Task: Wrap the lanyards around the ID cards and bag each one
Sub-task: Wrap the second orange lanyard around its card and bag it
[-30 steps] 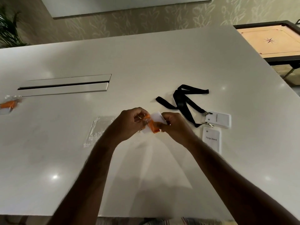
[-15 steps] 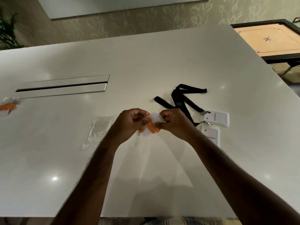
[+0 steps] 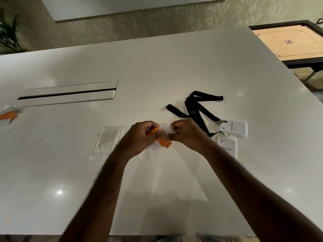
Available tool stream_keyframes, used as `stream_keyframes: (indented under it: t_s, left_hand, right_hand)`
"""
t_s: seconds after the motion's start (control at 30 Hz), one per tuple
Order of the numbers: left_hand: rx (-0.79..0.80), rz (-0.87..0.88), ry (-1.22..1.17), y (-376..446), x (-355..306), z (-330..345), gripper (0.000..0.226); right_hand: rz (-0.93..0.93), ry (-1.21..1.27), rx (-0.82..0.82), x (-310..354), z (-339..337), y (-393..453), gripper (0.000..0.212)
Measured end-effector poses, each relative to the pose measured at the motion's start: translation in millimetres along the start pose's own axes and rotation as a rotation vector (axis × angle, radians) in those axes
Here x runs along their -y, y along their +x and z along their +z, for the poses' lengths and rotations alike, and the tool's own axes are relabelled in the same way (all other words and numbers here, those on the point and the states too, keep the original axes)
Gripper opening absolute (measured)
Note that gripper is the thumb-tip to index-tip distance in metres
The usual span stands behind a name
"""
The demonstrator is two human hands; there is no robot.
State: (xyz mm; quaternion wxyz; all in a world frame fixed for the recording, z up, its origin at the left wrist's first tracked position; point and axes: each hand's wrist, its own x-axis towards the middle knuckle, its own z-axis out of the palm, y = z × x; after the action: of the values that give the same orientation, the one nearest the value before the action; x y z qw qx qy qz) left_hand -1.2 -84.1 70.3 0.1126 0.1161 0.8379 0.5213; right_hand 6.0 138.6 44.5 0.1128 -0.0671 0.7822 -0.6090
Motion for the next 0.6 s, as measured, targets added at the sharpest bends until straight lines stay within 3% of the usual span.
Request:
stream_keyframes:
  t_s: [0.17, 0.27, 0.4, 0.6]
  left_hand:
    - [-0.002, -0.029, -0.087, -0.3, -1.1, 5.6, 0.052]
    - [-0.023, -0.019, -0.12, 1.0, 1.7, 6.2, 0.042]
    - [-0.008, -0.019, -0.169, 1.0, 0.9, 5.2, 0.049]
    - [0.02, -0.024, -0.077, 1.5, 0.7, 3.8, 0.036]
  right_hand:
    - [0.012, -0.093, 0.089, 4.2, 0.8, 1.5, 0.014]
    - [0.015, -0.082, 0.102, 5.4, -1.7, 2.8, 0.019]
    - [-0.014, -0.068, 0.079, 5.1, -6.4, 3.5, 0.016]
    - [-0.04, -0.075, 0.072, 3.3, -1.1, 3.9, 0.018]
